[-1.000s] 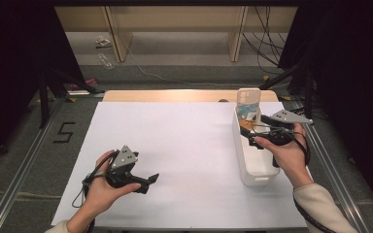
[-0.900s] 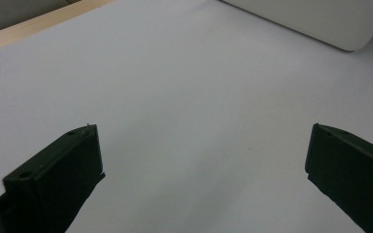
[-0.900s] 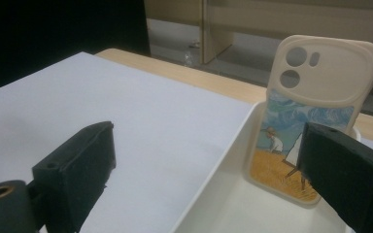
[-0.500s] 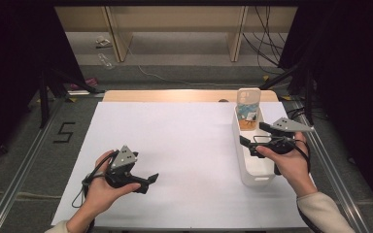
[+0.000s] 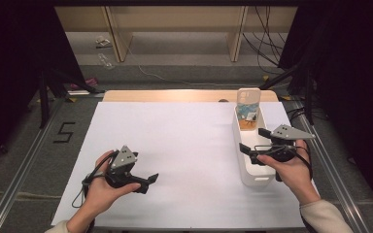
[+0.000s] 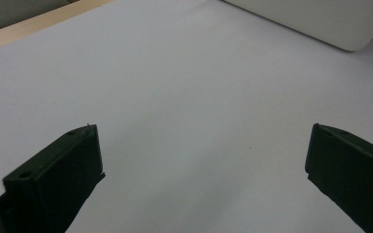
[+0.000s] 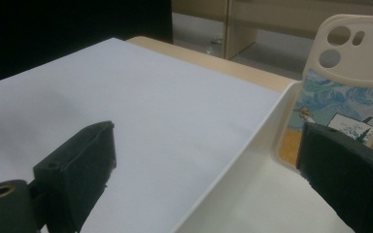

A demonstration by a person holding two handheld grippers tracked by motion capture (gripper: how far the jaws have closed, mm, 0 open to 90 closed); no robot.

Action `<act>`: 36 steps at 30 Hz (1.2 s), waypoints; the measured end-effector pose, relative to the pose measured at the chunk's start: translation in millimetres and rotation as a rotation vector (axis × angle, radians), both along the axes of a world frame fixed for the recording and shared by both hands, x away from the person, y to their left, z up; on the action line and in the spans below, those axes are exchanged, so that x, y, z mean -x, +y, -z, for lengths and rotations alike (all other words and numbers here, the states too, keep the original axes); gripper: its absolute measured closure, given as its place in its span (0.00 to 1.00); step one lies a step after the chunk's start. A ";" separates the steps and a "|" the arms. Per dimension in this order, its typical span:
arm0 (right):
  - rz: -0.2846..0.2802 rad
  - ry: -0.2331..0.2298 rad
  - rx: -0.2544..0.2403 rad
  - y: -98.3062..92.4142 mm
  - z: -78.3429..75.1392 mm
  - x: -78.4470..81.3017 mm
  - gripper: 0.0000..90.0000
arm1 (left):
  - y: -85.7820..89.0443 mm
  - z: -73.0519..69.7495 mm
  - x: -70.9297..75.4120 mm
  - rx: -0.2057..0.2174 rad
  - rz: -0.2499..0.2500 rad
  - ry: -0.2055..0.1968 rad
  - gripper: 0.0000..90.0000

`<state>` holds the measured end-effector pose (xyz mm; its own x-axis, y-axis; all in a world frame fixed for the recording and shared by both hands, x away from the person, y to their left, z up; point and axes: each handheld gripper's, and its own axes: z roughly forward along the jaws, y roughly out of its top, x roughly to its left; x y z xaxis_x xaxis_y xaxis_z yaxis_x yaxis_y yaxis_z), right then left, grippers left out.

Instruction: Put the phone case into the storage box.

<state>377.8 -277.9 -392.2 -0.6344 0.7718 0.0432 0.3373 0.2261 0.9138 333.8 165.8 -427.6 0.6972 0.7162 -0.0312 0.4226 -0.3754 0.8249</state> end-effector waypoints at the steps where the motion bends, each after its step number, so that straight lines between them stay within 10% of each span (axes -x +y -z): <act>1: -0.001 -0.002 0.001 -0.1 0.2 0.7 0.09 | 0.1 0.0 0.0 -0.001 0.000 0.000 0.00; 36: -0.005 -0.010 -0.009 -14.6 14.4 20.8 0.10 | 1.1 0.0 -0.3 0.003 -0.005 0.000 0.00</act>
